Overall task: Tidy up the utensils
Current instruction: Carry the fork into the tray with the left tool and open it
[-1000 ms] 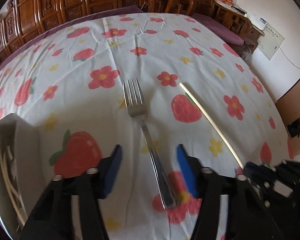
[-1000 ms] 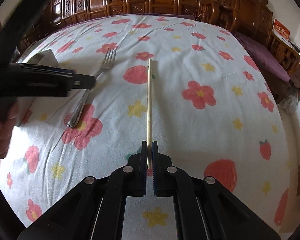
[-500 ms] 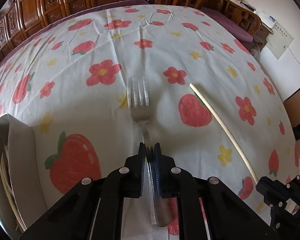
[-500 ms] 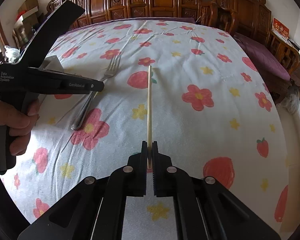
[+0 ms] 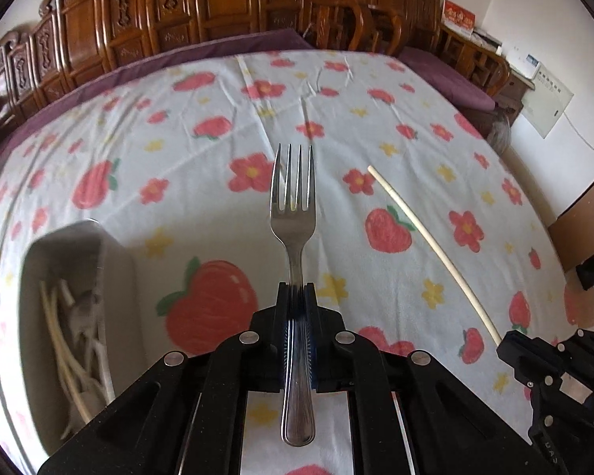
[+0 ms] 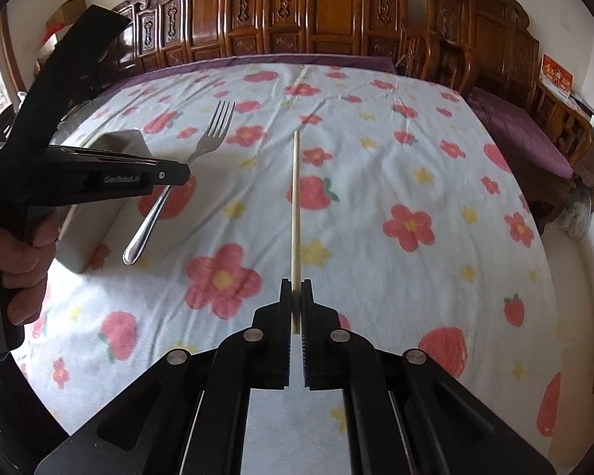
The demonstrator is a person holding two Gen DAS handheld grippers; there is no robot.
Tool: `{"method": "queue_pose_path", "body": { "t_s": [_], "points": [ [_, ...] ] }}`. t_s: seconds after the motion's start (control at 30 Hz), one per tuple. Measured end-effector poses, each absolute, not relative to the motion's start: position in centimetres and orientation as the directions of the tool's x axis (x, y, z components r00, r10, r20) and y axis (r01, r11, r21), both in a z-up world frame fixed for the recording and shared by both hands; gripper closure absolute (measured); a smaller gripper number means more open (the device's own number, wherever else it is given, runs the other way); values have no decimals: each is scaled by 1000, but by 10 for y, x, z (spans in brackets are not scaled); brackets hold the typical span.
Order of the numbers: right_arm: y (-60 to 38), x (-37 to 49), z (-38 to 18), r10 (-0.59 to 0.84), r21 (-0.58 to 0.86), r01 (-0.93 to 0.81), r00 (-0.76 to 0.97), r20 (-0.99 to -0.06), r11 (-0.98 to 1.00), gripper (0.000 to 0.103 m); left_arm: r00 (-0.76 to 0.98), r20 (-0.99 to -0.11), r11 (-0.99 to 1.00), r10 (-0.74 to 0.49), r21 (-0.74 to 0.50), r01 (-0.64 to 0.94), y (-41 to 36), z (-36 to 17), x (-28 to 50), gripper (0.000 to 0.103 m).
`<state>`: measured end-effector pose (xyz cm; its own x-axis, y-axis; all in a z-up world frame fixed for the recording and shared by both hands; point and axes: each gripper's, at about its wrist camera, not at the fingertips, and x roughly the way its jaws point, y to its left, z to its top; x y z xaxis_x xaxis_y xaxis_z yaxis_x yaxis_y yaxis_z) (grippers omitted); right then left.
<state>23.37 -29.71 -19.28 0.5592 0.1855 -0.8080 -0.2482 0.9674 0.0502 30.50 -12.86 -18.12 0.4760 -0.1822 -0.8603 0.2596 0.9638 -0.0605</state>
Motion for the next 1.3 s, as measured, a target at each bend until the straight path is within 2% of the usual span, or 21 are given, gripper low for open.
{"method": "queue_pose_path", "body": {
  "t_s": [0.33, 0.77, 1.3],
  "points": [
    [-260, 230, -160, 213, 41, -290, 594, -776, 956, 98, 542, -819, 966, -188, -56, 251, -92, -143, 286, 97],
    [-200, 236, -139, 288, 71, -358, 601, -746, 931, 98, 576, -804, 981, -147, -45, 188, -18, -119, 270, 97],
    [-152, 236, -131, 338, 83, -422, 577, -744, 903, 98, 543, -833, 993, -106, -57, 107, 44, -148, 271, 97]
  ]
}}
